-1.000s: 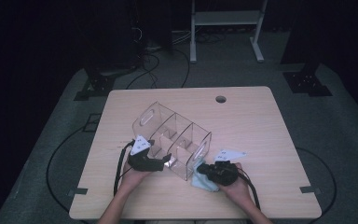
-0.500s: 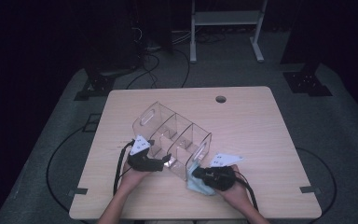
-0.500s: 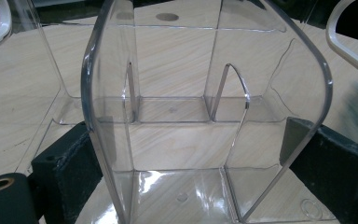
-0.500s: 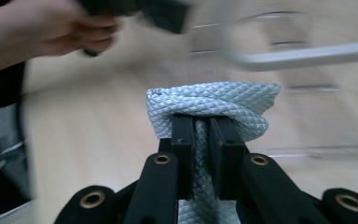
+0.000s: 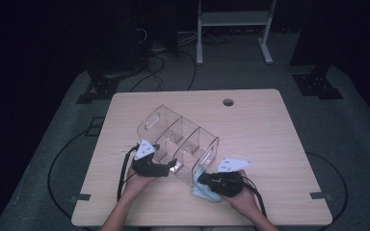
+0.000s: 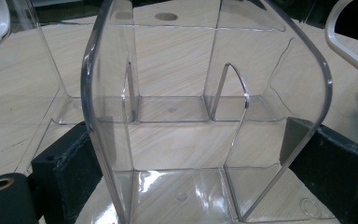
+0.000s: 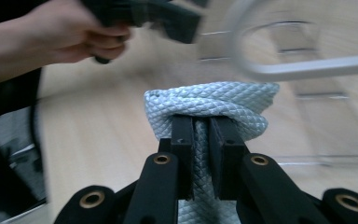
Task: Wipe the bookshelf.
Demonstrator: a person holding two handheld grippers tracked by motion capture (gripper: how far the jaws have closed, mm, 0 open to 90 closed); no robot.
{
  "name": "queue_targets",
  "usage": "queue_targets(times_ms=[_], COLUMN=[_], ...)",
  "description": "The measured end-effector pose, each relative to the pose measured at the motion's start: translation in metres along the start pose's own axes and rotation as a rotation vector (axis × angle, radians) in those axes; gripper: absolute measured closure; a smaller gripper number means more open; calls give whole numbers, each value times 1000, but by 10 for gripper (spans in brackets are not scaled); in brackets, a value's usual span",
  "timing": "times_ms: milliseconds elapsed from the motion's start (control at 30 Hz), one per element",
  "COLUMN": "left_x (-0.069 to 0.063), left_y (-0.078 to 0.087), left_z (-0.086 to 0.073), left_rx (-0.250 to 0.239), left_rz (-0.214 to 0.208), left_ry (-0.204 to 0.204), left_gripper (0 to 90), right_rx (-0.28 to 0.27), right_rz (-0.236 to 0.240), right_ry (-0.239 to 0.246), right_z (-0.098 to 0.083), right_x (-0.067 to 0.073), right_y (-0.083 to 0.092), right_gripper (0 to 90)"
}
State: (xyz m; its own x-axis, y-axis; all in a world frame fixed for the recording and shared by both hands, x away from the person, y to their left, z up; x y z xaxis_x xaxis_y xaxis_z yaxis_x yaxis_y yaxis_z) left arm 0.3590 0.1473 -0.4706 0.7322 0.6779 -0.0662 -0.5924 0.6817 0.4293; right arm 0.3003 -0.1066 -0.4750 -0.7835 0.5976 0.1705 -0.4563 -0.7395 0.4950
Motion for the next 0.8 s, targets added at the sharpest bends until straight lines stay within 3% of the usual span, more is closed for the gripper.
queue_targets(times_ms=[133, 200, 300, 367, 600, 667, 800], left_x=[-1, 0, 0, 0, -1, -1, 1], left_y=[-1, -1, 0, 0, -1, -1, 0], left_z=[0, 0, 0, 0, 0, 0, 0], left_rx=[-2, -3, -5, 0, -3, 0, -2], left_rz=[6, 9, 6, 2, 2, 2, -4], left_ry=[1, 2, 6, 4, -5, -1, 4], left_gripper=[62, 60, 60, 62, 61, 59, 58], right_rx=[-6, -6, -10, -6, -27, -26, -24], right_rz=[-34, -28, 32, 29, -37, -42, 24], right_ry=[-30, -22, 4, 28, -47, -46, -16], right_z=[1, 1, 1, 3, 4, 4, 4], right_x=[-9, -2, 14, 17, -10, -7, 12], right_y=[1, 1, 0, 1, 5, 4, 3], right_gripper=[809, 809, 808, 809, 809, 809, 808])
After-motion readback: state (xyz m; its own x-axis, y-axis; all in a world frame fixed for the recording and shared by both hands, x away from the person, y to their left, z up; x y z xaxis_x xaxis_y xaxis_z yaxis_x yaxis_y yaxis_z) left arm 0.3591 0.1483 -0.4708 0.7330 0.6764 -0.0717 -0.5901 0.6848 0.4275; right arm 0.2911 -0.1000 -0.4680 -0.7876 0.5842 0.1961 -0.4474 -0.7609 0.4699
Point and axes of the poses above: each handheld gripper's, and its own axes: y roughly backward along the jaws, z roughly out of its top, x roughly to its left, the point moved 3 cm from there along -y, roughly forward along the jaws, and after that the axes turned 3 degrees about -z, right-handed, at the moved point
